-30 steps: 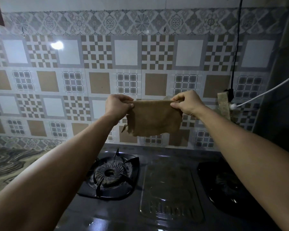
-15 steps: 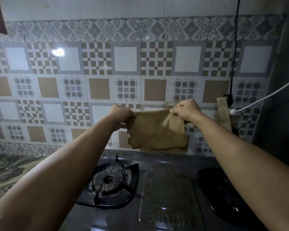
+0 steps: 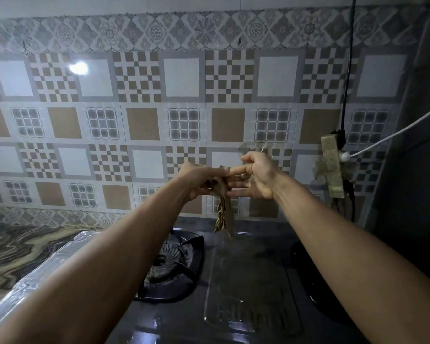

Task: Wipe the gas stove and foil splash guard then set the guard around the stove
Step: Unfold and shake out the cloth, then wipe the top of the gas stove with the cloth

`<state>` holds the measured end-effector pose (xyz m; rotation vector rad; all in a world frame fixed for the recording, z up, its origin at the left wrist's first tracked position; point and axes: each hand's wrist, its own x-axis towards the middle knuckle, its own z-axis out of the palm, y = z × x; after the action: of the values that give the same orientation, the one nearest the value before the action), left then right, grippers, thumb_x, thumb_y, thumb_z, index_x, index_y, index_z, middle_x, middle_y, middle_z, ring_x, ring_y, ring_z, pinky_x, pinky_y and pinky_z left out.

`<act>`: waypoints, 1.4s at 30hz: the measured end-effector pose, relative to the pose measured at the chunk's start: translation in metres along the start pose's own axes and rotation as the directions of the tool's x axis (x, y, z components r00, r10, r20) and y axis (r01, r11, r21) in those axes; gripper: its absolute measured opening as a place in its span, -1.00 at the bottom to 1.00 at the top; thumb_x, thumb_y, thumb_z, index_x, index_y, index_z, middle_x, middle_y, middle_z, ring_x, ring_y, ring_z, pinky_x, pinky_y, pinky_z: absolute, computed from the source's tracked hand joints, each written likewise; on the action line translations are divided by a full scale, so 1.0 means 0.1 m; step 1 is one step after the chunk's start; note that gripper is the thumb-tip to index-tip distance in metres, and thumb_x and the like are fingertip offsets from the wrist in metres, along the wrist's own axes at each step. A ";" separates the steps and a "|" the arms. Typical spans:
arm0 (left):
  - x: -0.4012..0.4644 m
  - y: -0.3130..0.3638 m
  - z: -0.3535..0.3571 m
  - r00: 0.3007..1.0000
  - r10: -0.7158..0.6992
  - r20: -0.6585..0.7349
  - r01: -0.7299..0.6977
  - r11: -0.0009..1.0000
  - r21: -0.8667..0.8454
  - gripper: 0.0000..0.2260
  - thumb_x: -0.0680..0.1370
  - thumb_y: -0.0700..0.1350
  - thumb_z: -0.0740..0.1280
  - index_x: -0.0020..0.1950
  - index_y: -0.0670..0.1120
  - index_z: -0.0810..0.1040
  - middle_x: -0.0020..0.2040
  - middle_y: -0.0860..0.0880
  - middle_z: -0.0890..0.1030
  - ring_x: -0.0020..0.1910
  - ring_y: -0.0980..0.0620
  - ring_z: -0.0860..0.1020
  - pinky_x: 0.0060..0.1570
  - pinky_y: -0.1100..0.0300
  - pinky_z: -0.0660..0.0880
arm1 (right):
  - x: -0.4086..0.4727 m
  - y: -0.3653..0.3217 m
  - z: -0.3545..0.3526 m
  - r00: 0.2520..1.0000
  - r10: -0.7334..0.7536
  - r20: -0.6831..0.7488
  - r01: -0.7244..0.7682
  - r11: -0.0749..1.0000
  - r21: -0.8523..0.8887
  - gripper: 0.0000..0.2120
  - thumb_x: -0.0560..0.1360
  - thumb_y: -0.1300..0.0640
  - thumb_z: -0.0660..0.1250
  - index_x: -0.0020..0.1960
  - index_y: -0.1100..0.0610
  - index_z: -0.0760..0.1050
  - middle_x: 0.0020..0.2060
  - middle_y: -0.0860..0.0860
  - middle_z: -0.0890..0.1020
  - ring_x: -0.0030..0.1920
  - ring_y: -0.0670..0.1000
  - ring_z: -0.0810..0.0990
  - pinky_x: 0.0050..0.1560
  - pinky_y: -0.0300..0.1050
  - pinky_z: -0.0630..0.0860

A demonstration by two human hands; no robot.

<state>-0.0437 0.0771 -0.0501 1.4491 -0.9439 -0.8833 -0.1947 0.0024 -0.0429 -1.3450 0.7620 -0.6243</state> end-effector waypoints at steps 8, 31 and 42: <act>0.04 -0.03 0.12 0.995 0.102 0.012 -0.102 0.995 0.010 -0.88 0.52 -0.33 0.34 0.05 -0.23 0.54 -0.04 -0.18 0.63 -0.10 -0.08 0.66 -0.25 0.09 0.65 | 0.12 0.42 -0.13 0.927 0.345 -0.149 -0.328 0.937 0.123 -0.30 0.55 -0.29 -0.01 0.16 0.33 0.48 0.13 0.34 0.56 0.10 0.33 0.55 0.07 0.28 0.52; 0.38 -1.63 -1.04 0.971 0.177 -0.163 0.120 0.229 0.966 -0.48 0.63 0.13 0.02 0.48 -0.16 0.28 0.54 -0.15 0.21 0.54 -0.12 0.10 0.44 -0.33 -0.03 | 1.09 1.64 -0.51 0.996 0.066 -0.065 -0.064 -0.017 -0.998 -0.41 0.59 -0.28 -0.24 0.57 -0.10 -0.16 0.57 0.00 -0.17 0.52 0.18 -0.34 0.35 0.38 -0.44; 0.46 -1.91 -1.32 0.957 0.035 -0.287 0.265 0.291 0.919 -0.37 0.62 0.22 -0.08 0.58 -0.12 -0.03 0.59 -0.15 -0.15 0.56 -0.11 -0.18 0.42 -0.30 -0.23 | 1.45 1.55 -0.35 0.978 0.176 0.114 0.112 0.022 -0.993 -0.34 0.58 -0.32 -0.07 0.57 -0.12 -0.20 0.58 0.03 -0.08 0.56 0.12 -0.06 0.48 0.27 -0.18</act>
<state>0.1085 0.0949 -0.2297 2.6461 -1.2477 -0.0692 -0.1370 -0.1113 -0.2168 -2.7008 1.1155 0.3469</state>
